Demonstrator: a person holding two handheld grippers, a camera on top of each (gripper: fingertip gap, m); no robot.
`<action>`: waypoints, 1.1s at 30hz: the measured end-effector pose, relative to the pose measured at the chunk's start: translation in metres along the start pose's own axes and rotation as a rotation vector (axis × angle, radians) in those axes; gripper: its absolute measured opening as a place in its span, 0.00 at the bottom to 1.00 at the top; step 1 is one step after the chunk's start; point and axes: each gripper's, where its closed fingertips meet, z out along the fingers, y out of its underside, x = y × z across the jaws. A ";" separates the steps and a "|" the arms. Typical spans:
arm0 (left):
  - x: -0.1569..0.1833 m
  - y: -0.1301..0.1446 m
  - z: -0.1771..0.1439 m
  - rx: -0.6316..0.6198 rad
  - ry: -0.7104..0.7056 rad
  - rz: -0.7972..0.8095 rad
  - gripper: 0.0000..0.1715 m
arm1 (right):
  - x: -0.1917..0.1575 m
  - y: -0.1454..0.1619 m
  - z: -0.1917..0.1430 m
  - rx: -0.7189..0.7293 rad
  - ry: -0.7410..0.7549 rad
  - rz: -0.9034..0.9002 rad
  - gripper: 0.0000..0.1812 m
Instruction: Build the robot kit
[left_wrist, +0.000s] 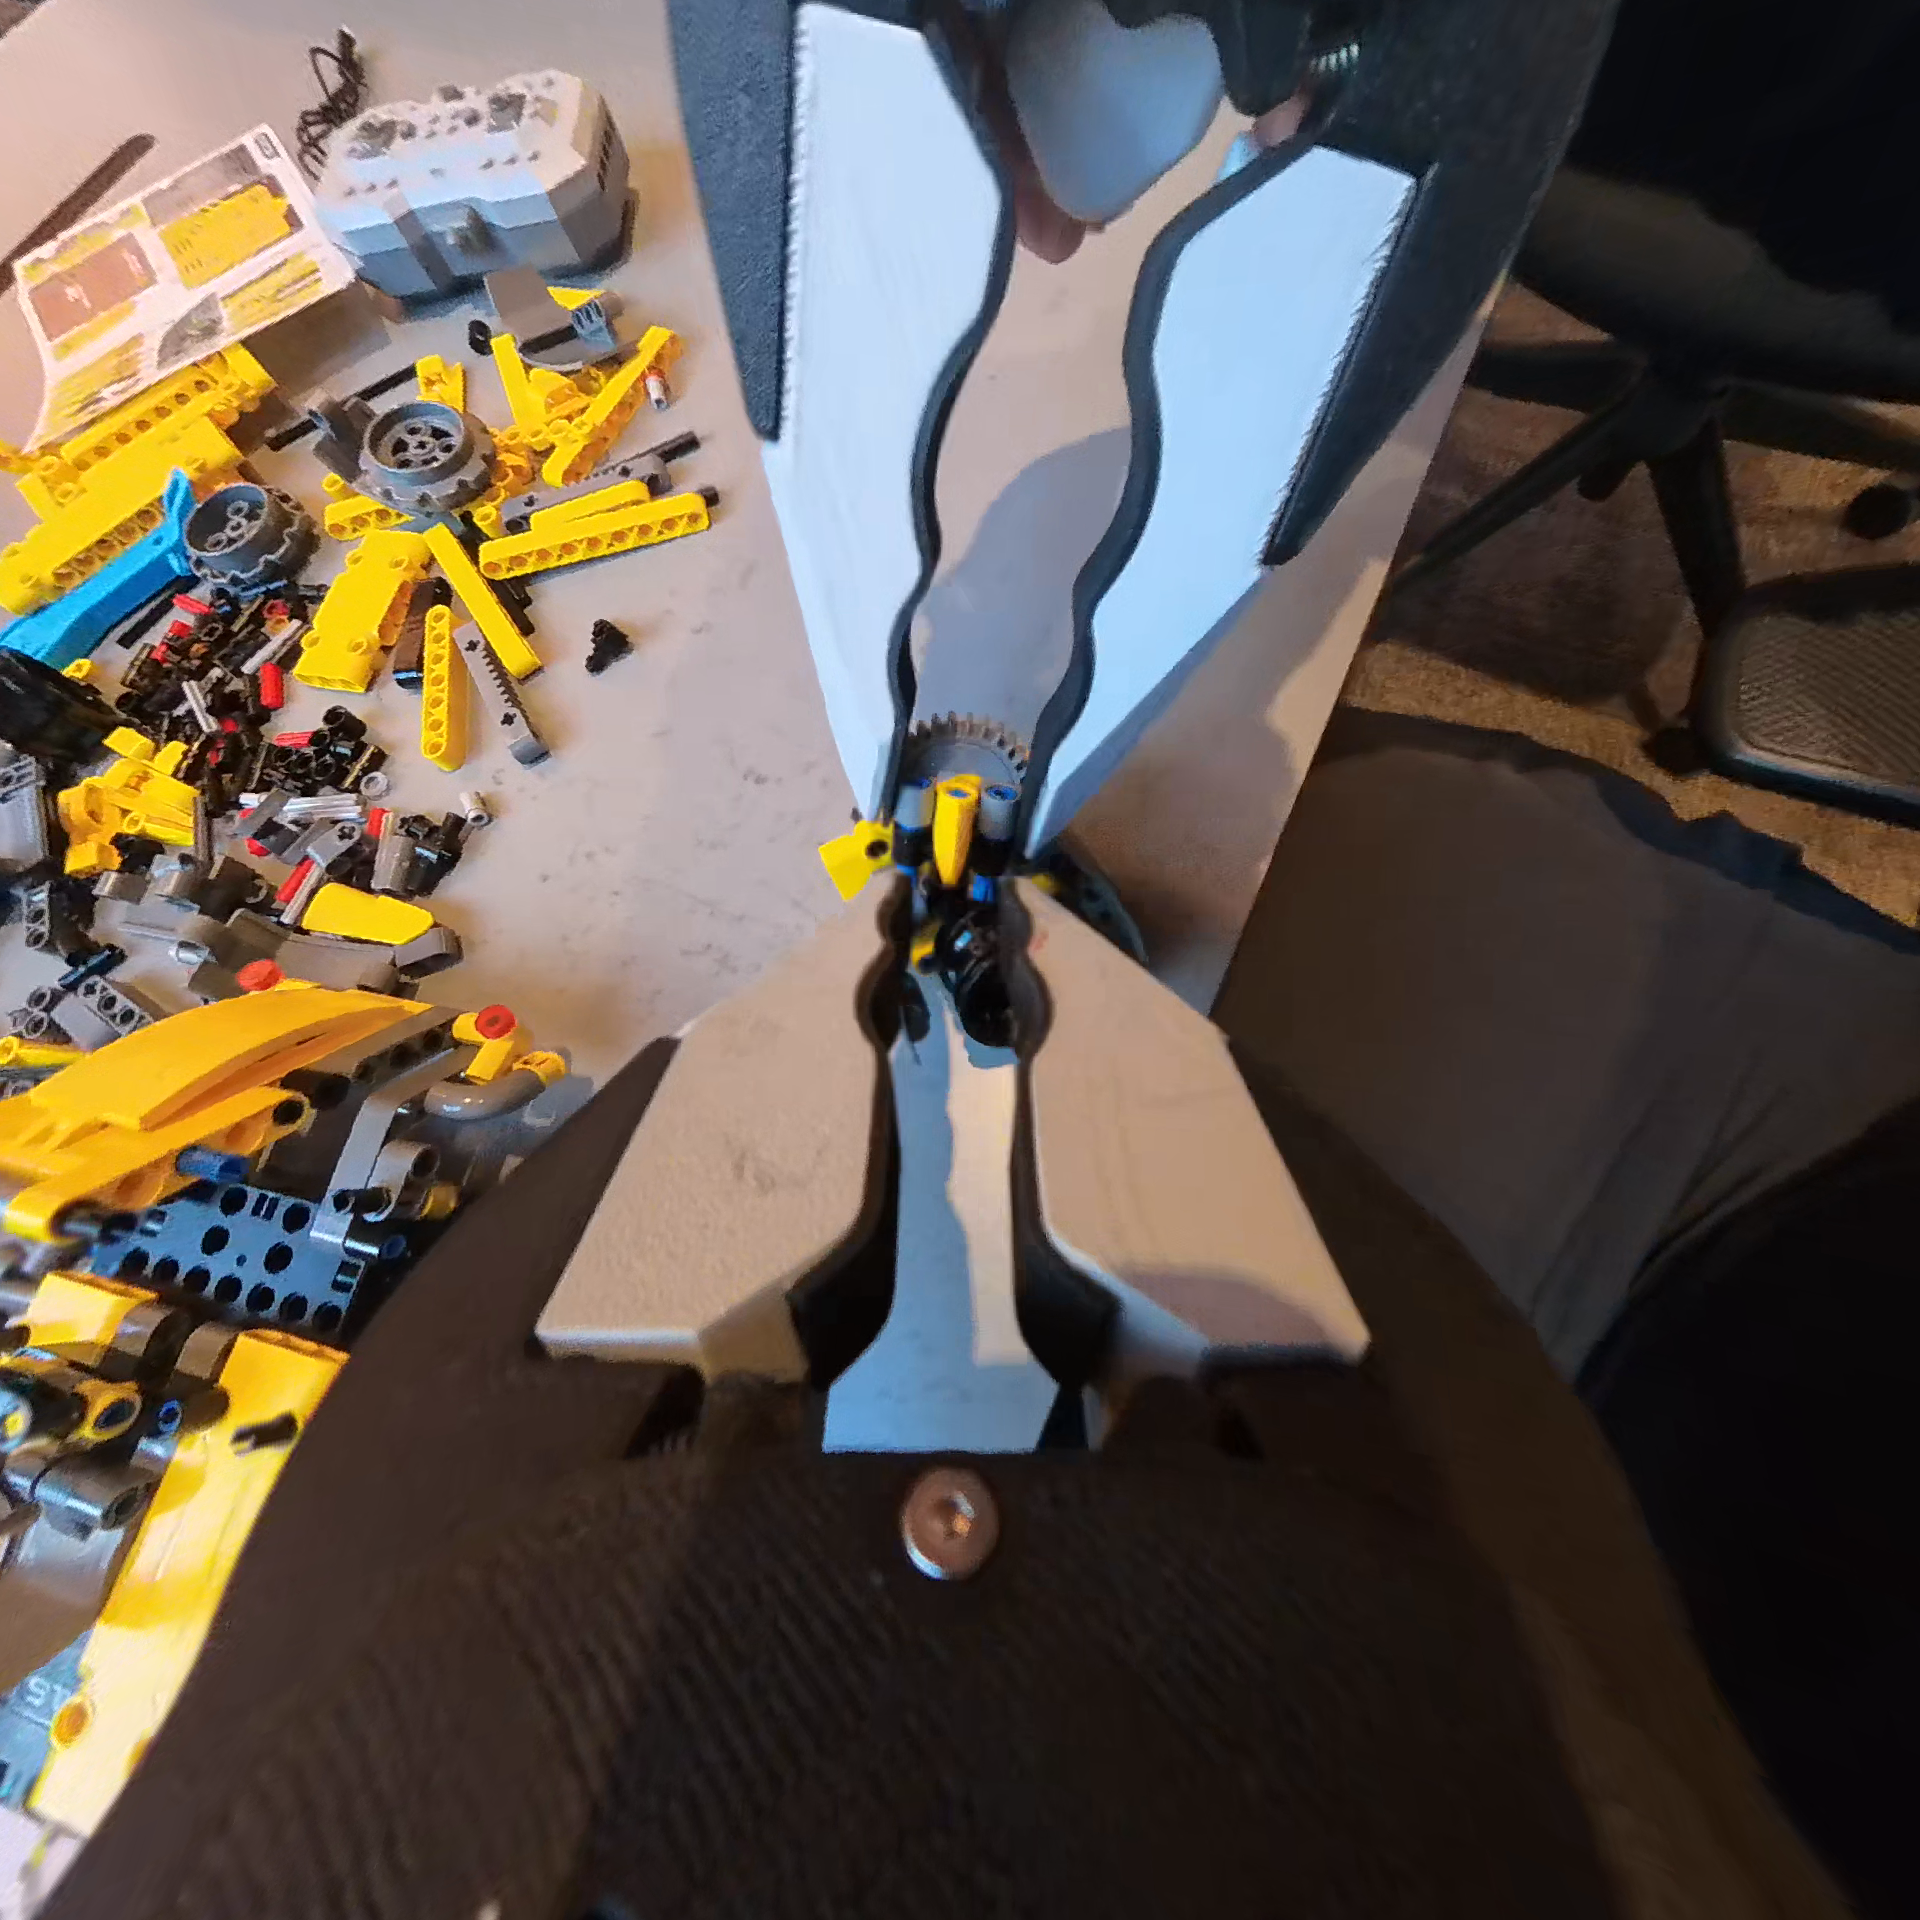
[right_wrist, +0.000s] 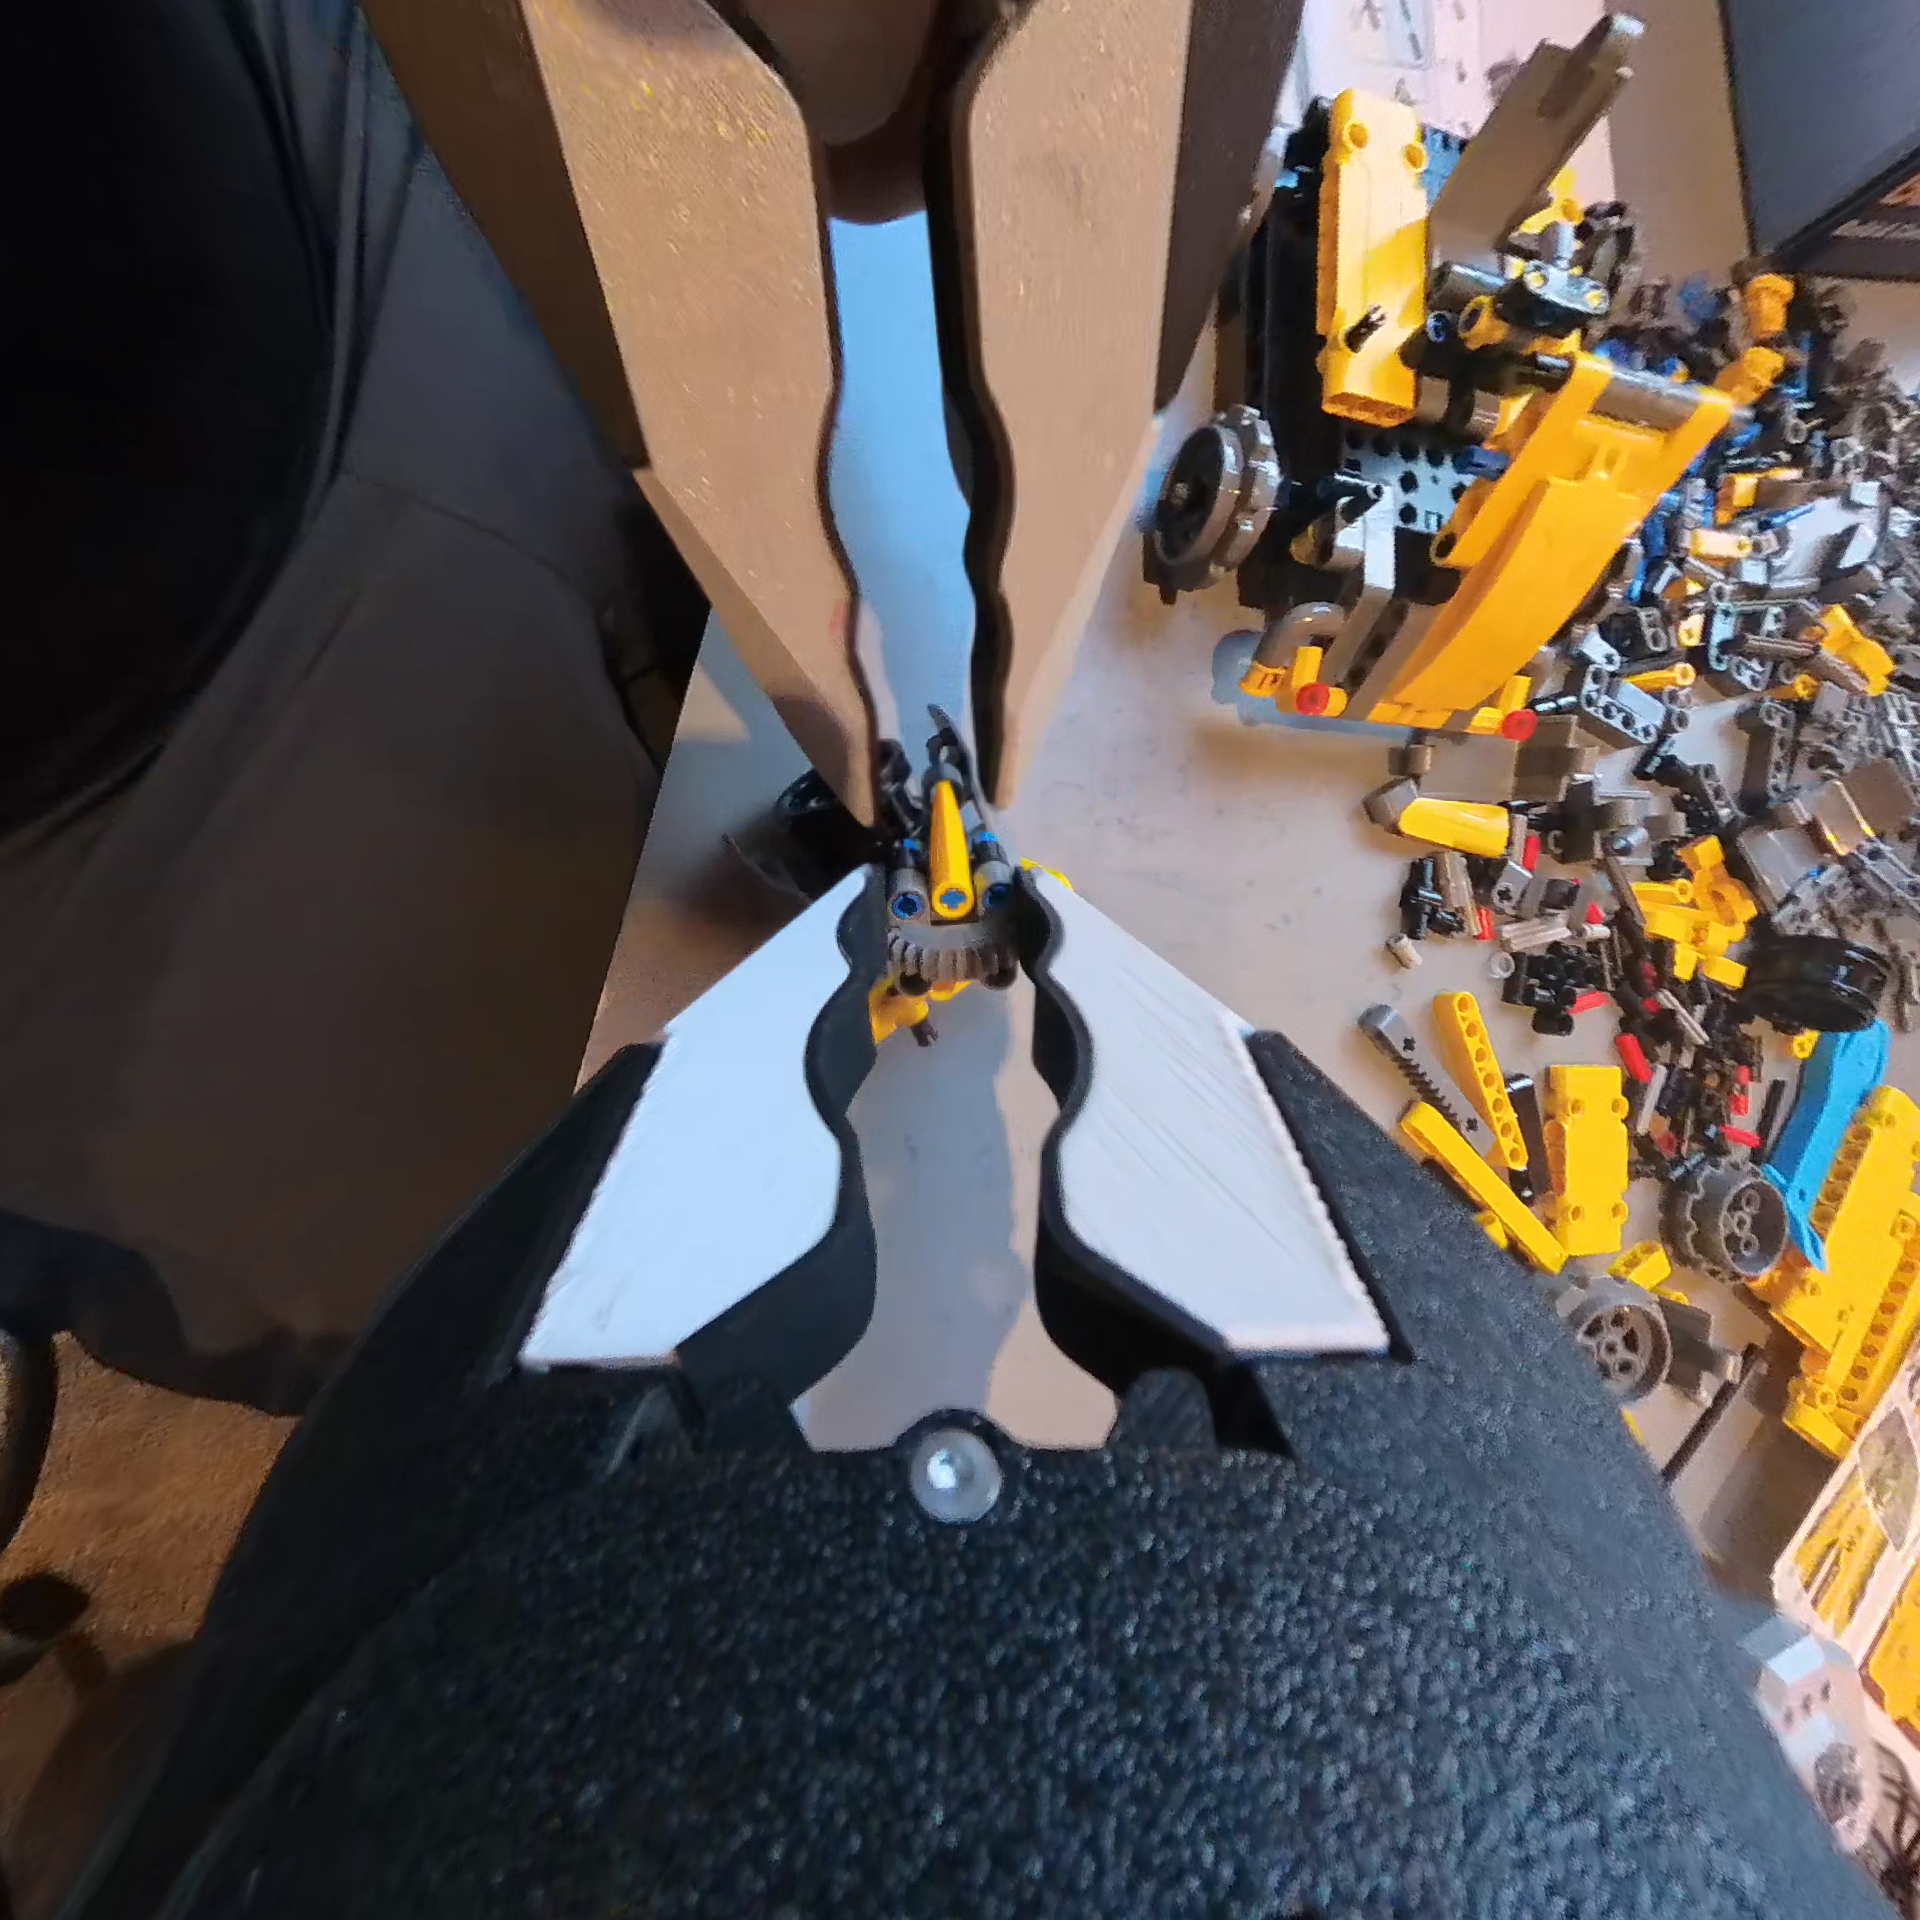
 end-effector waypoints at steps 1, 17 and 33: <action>0.000 0.000 -0.002 0.013 -0.006 -0.011 0.12 | 0.001 0.000 -0.002 0.015 0.015 0.008 0.13; -0.010 0.039 -0.040 0.185 -0.008 -0.108 0.12 | 0.025 0.007 -0.023 0.461 0.079 0.340 0.13; -0.018 0.041 -0.040 0.236 0.041 -0.092 0.21 | 0.048 0.006 -0.041 0.747 -0.077 0.496 0.13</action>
